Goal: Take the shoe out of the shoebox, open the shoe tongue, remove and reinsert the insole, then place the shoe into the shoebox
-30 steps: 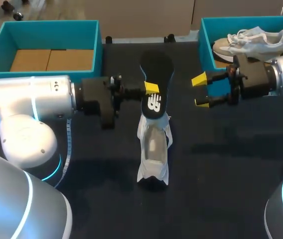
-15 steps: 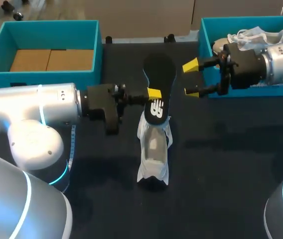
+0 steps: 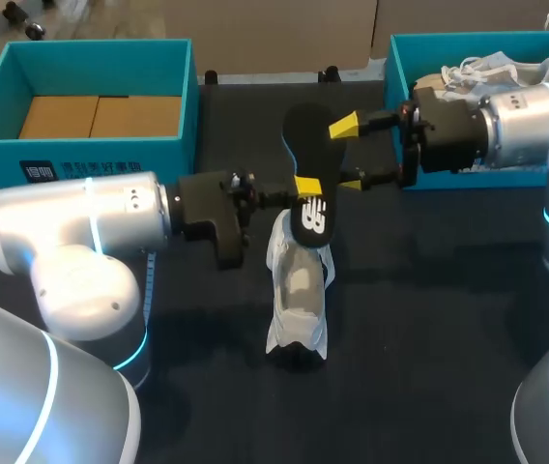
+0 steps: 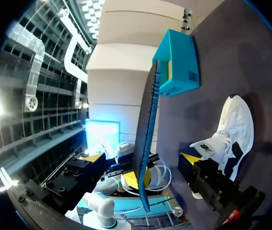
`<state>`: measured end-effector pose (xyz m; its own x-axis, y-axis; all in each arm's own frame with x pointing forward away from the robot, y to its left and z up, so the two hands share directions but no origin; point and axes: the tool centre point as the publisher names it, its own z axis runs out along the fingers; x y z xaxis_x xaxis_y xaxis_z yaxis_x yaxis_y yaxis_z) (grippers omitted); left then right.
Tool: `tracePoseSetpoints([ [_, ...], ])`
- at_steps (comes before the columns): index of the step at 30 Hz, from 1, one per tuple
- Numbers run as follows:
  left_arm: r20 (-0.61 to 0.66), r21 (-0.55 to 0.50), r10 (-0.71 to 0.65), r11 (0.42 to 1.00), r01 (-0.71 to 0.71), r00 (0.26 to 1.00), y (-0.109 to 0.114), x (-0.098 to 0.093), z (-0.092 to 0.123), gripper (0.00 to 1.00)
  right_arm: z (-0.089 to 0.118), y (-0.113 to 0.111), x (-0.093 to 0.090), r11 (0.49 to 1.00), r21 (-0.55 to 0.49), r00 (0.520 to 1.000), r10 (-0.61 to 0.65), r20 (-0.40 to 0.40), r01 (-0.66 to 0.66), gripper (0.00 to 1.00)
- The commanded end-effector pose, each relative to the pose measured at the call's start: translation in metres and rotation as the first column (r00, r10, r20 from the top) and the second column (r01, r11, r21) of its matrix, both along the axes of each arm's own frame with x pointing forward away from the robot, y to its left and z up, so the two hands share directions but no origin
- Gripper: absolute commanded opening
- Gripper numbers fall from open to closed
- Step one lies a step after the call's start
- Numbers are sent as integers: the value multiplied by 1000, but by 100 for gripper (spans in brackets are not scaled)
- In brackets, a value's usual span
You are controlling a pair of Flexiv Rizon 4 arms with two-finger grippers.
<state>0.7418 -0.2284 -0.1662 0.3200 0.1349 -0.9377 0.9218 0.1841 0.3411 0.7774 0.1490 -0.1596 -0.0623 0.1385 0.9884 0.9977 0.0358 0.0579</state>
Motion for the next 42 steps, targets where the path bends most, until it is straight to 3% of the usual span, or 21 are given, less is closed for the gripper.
tracePoseSetpoints([
  [1,8,-9,13,1000,-13,1000,-4,0,-2,0,-1,5,-3,1000,17,1000,-17,0,17,85],
  [10,18,-20,35,999,-34,999,-4,1,-5,0,-4,10,-1,998,50,999,-35,-33,36,52],
  [42,43,-31,69,997,-68,997,-5,2,-7,0,-8,16,0,995,76,996,-56,-64,61,36],
])
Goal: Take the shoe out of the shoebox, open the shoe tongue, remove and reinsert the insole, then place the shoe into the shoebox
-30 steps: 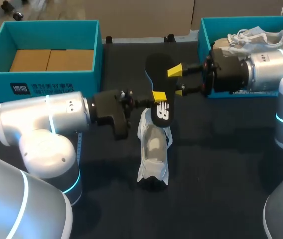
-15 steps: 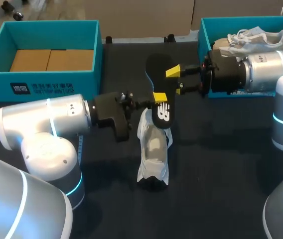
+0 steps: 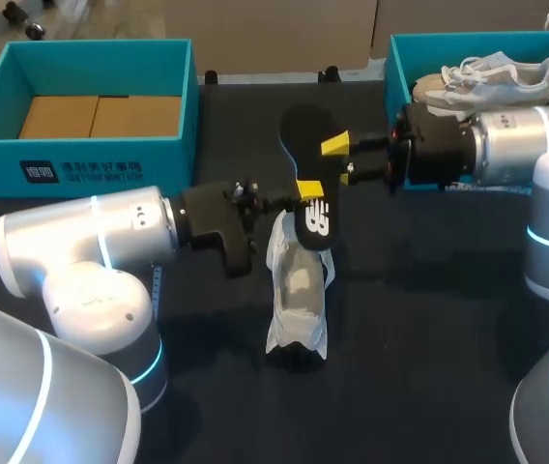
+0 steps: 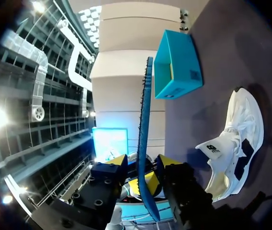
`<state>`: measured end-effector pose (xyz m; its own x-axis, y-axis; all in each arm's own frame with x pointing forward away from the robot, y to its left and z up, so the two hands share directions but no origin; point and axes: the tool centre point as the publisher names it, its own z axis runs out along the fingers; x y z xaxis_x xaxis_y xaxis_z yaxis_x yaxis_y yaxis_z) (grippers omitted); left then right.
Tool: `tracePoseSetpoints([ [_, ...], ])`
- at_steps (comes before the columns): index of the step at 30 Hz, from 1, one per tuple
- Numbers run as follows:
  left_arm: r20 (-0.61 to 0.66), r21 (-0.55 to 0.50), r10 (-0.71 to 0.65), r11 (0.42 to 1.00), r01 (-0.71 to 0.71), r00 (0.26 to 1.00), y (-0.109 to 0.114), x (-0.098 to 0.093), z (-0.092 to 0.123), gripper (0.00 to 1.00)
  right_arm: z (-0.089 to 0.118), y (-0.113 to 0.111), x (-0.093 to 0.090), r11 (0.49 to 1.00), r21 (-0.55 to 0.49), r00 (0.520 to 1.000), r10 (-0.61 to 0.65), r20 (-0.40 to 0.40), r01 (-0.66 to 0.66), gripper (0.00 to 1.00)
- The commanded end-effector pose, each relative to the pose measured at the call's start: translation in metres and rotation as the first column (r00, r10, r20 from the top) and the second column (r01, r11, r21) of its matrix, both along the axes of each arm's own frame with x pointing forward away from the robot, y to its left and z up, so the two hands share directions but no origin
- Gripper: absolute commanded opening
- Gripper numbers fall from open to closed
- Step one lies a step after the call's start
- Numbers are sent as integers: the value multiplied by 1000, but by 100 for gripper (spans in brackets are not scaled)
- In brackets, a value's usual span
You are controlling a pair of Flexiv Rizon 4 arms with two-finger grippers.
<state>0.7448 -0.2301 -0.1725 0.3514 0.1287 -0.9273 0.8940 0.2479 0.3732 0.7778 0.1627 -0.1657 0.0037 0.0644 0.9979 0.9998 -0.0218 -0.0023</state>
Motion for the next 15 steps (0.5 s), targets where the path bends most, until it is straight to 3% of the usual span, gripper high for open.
tracePoseSetpoints([
  [1,2,-2,11,1000,-11,1000,-3,-1,-1,0,-2,2,0,1000,3,1000,-5,-1,5,36],
  [15,-5,-1,19,1000,-19,1000,-3,1,-3,0,-3,2,0,1000,8,1000,-8,-1,8,33],
])
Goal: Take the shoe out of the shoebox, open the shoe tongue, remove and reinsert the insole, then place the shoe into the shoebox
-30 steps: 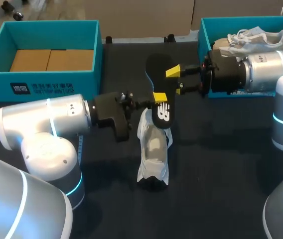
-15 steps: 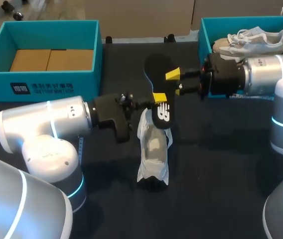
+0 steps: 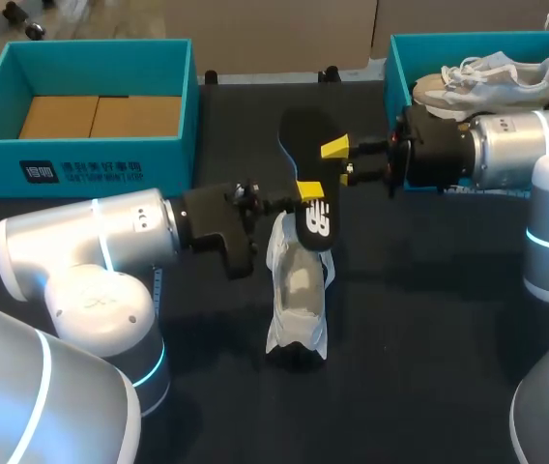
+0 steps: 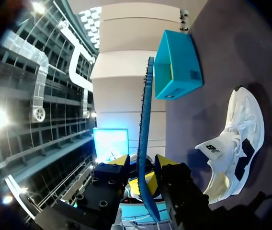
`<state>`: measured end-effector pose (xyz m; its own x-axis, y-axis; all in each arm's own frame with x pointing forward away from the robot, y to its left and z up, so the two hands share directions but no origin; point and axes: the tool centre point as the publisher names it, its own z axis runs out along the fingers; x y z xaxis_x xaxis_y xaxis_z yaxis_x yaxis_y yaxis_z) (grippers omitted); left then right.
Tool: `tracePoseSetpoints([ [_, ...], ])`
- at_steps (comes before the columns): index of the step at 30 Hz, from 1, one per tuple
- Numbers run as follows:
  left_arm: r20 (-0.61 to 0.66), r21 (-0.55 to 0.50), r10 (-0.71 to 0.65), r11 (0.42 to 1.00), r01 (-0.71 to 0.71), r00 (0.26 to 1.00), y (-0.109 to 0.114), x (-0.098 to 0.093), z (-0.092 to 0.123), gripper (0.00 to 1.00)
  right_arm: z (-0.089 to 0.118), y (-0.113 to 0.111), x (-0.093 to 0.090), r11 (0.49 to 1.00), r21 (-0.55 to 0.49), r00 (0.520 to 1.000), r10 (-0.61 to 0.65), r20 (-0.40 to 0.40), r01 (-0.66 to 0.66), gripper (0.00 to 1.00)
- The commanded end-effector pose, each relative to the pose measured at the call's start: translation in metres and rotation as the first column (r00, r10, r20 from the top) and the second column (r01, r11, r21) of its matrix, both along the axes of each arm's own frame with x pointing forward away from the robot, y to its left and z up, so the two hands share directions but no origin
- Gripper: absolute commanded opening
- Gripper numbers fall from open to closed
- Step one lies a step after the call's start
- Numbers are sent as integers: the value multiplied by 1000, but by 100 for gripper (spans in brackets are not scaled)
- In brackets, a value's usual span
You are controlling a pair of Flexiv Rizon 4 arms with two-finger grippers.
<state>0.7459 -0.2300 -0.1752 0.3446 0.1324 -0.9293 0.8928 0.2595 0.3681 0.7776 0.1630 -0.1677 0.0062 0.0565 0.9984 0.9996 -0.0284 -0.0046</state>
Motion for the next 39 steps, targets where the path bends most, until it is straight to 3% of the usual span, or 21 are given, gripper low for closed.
tracePoseSetpoints([
  [1,0,-1,8,1000,-8,1000,-3,0,-1,0,-1,2,0,1000,0,1000,-2,1,2,33],
  [10,0,-1,8,1000,-8,1000,-3,0,-1,0,-2,4,1,1000,1,1000,-3,-2,3,32],
  [27,0,-1,8,1000,-8,1000,-3,0,-1,0,-2,8,1,1000,8,1000,-16,6,16,20],
  [29,0,-1,8,1000,-8,1000,-3,0,-1,0,-2,8,0,1000,9,1000,-17,7,17,13],
  [30,0,-1,8,1000,-8,1000,-3,0,-1,0,-2,8,0,1000,9,1000,-17,8,17,0],
  [36,0,-1,8,1000,-8,1000,-3,0,-1,0,-2,9,0,1000,8,1000,-15,11,15,0],
  [38,-3,1,4,1000,-4,1000,-2,0,-1,31,-2,9,0,1000,9,1000,-14,13,14,0],
  [39,-9,2,2,1000,-2,1000,-1,-1,0,100,-2,10,-1,1000,9,1000,-14,13,14,0],
])
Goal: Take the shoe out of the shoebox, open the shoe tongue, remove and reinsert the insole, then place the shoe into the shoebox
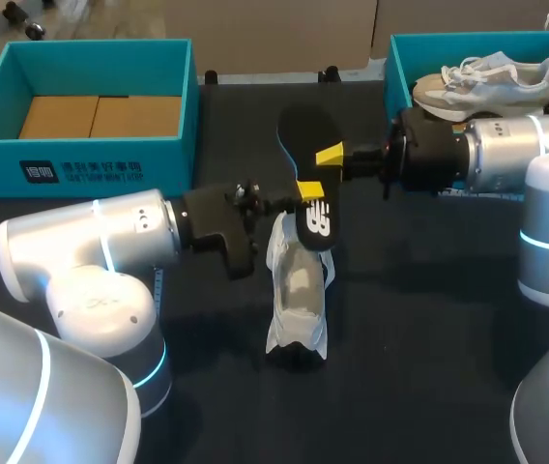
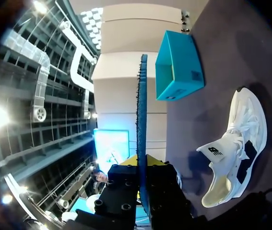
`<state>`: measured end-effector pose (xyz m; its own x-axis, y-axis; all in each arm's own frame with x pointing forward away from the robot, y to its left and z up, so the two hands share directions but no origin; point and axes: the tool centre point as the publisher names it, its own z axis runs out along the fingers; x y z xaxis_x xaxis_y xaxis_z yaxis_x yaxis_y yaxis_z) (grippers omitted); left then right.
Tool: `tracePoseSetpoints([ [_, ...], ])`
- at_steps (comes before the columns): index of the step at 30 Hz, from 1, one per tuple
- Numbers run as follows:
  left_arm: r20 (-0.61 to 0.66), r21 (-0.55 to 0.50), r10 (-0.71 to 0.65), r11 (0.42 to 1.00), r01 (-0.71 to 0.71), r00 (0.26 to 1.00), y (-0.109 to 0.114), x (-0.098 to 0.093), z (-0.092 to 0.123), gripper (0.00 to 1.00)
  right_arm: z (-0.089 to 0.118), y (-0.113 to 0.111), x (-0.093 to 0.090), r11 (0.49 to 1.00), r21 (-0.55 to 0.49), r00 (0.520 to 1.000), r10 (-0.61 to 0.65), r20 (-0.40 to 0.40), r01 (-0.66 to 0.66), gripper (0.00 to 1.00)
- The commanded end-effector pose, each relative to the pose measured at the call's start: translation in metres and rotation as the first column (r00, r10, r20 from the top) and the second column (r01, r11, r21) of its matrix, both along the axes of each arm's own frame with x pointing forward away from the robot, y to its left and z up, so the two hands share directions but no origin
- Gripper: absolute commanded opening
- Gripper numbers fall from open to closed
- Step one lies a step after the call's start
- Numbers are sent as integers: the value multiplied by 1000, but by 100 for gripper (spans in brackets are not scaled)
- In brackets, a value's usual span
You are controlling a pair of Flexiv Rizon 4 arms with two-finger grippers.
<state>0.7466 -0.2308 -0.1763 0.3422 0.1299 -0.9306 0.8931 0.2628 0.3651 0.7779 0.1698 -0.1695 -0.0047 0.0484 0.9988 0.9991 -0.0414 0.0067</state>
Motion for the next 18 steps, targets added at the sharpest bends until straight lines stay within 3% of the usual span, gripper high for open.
tracePoseSetpoints([
  [1,-7,5,0,1000,0,1000,0,-1,1,100,-1,3,-1,1000,0,1000,-1,2,1,0],
  [8,-94,27,-21,999,24,995,30,-8,12,100,-4,-1,-3,1000,4,1000,-5,-1,5,0],
  [18,-169,174,-33,983,62,985,79,5,21,100,-17,-3,-7,1000,16,1000,-1,-20,2,0],
])
